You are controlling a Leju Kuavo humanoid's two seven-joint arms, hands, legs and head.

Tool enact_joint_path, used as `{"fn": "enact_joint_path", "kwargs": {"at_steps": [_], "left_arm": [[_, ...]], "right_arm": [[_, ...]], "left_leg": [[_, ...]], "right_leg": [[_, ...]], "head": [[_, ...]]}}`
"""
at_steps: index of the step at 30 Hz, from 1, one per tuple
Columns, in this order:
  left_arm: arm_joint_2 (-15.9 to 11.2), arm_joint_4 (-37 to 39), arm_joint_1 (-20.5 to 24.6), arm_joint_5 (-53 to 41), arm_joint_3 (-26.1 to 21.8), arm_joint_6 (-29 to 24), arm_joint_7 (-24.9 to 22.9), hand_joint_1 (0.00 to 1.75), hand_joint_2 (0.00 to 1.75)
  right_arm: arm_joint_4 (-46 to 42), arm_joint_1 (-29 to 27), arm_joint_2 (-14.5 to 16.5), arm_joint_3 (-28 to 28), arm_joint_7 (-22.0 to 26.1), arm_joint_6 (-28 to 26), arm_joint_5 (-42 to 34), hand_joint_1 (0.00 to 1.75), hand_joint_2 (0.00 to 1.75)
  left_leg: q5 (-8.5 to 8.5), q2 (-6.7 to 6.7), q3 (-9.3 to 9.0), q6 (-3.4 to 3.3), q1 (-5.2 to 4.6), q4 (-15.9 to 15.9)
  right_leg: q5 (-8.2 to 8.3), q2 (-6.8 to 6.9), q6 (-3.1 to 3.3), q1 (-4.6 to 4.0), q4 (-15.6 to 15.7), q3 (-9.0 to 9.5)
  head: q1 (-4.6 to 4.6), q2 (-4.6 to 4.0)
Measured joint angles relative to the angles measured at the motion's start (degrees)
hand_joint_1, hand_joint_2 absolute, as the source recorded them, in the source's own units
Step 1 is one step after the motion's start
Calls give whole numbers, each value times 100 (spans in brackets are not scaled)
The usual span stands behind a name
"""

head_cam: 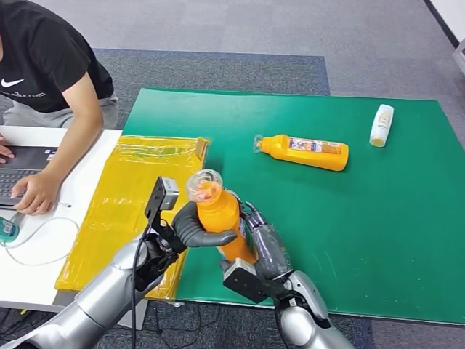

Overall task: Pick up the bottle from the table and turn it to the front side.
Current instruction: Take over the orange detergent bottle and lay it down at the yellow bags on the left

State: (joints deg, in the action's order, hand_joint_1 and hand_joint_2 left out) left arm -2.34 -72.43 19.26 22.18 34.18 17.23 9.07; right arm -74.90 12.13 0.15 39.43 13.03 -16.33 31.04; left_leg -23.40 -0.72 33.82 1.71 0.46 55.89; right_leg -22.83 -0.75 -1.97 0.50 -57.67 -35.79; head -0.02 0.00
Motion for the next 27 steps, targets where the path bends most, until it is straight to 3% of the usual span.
{"fn": "enact_joint_path", "kwargs": {"at_steps": [9, 27], "left_arm": [[-45, -2, -13, -465, -79, -160, 73, 175, 175], [-416, -6, -252, -1730, -454, -410, 131, 175, 175]], "right_arm": [[0, -56, 0, 0, 22, -50, -3, 0, 175], [0, -228, 1, -29, -9, -1, -82, 0, 175]], "left_leg": [[0, 0, 0, 0, 0, 0], [0, 0, 1, 0, 0, 0]], "right_leg": [[0, 0, 0, 0, 0, 0], [0, 0, 0, -1, -1, -2]], "head": [[-1, 0], [-1, 0]]}}
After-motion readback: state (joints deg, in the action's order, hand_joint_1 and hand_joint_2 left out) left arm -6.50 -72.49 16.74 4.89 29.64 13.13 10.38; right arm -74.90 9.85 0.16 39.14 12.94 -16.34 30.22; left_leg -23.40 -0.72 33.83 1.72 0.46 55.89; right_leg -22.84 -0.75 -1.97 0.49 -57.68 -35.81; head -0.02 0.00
